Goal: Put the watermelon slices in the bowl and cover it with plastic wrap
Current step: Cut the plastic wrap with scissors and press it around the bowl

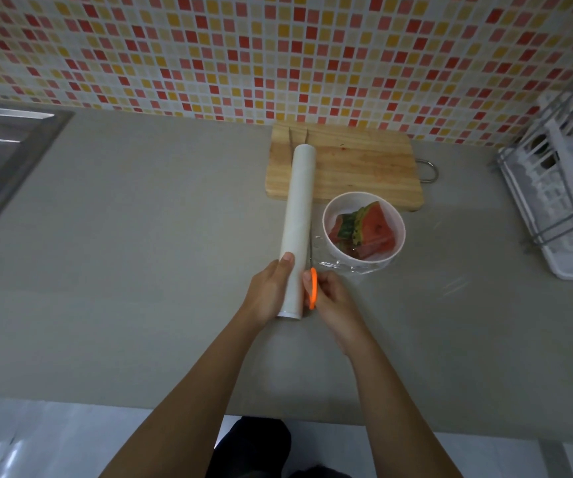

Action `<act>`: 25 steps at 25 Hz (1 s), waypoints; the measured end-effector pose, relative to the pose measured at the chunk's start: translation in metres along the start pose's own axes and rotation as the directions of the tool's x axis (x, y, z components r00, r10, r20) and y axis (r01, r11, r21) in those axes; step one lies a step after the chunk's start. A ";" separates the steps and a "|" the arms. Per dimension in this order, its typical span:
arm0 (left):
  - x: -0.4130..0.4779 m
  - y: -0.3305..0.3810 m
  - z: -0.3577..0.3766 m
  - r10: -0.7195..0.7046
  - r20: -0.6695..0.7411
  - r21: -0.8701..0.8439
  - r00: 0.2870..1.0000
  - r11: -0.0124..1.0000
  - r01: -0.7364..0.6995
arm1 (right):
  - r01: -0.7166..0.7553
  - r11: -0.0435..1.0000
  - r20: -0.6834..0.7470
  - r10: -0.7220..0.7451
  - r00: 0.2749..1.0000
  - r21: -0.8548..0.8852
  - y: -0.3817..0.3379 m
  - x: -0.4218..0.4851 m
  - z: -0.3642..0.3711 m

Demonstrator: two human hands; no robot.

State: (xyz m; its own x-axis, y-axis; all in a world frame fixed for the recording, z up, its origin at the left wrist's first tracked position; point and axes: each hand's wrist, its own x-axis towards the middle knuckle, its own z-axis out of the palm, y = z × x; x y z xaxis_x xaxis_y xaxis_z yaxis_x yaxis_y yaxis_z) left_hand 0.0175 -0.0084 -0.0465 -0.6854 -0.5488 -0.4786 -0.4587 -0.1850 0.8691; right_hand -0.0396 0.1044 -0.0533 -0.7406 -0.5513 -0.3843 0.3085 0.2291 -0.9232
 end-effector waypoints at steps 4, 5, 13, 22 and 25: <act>0.000 -0.004 -0.004 0.006 0.015 0.005 1.000 1.000 -0.006 | 0.026 1.000 -0.018 -0.026 1.000 0.008 -0.007 0.013 0.004; -0.001 -0.004 -0.005 0.003 0.019 0.003 1.000 1.000 -0.003 | 0.041 0.999 -0.023 -0.041 0.999 -0.001 -0.009 0.016 0.004; -0.002 -0.005 -0.014 -0.004 0.055 -0.070 0.998 0.997 0.008 | 0.052 0.998 -0.023 -0.053 0.998 -0.042 -0.015 0.034 0.012; 0.007 -0.006 -0.023 -0.011 0.091 -0.113 0.996 0.993 0.021 | -0.096 0.993 -0.024 0.098 0.995 0.064 0.006 0.019 0.017; 0.007 -0.007 -0.026 -0.008 0.094 -0.084 0.996 0.996 0.016 | -0.084 0.995 -0.046 0.087 0.995 0.058 -0.002 0.030 0.020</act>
State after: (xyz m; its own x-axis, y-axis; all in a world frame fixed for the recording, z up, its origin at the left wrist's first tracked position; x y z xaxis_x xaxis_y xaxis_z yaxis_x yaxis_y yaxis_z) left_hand 0.0304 -0.0320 -0.0527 -0.7320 -0.4683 -0.4948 -0.4200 -0.2616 0.8690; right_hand -0.0503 0.0711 -0.0631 -0.7379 -0.4916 -0.4623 0.4034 0.2279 -0.8862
